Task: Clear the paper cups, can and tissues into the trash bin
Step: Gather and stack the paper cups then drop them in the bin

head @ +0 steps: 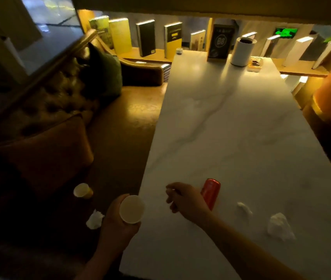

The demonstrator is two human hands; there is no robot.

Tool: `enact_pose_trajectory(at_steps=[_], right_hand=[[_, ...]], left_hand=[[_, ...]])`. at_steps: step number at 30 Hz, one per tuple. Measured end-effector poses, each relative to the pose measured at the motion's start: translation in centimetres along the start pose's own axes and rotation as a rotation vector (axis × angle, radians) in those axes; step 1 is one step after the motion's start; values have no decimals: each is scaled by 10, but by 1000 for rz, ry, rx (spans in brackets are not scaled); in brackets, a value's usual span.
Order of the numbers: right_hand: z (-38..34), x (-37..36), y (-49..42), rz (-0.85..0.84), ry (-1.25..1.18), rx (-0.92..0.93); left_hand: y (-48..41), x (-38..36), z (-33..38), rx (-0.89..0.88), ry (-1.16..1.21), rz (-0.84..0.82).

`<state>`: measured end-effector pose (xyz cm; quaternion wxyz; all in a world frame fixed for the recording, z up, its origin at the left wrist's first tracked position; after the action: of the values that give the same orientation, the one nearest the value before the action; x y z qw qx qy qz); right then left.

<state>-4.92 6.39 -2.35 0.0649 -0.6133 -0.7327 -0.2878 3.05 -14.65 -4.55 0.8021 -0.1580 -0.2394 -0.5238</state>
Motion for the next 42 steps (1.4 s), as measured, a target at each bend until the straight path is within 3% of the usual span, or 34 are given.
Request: enact_pose_trajectory(at_steps=[7, 14, 21, 32, 42], right_hand=[[-12, -75, -4, -222, 105, 41], [-31, -141, -14, -295, 198, 120], [-37, -215, -41, -297, 193, -12], [-23, -280, -66, -202, 194, -121], [-4, -368, -112, -272, 241, -155]], left_hand=[[41, 70, -59, 208, -30, 191], [44, 116, -108, 332, -77, 267], [1, 143, -153, 293, -119, 255], [-44, 152, -207, 281, -114, 71], [-73, 155, -271, 359, -138, 98]])
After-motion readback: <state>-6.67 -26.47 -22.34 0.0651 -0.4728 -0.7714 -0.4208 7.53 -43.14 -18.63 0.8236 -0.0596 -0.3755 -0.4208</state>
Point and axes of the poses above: each hand's wrist, its own y-axis away from the middle knuckle, its own x-axis out of the back of the hand, z = x × y, the point moved 9 cm from there along -y, towards the middle knuckle, and after that the axes turned 9 degrees about z, right-handed, at the moved point
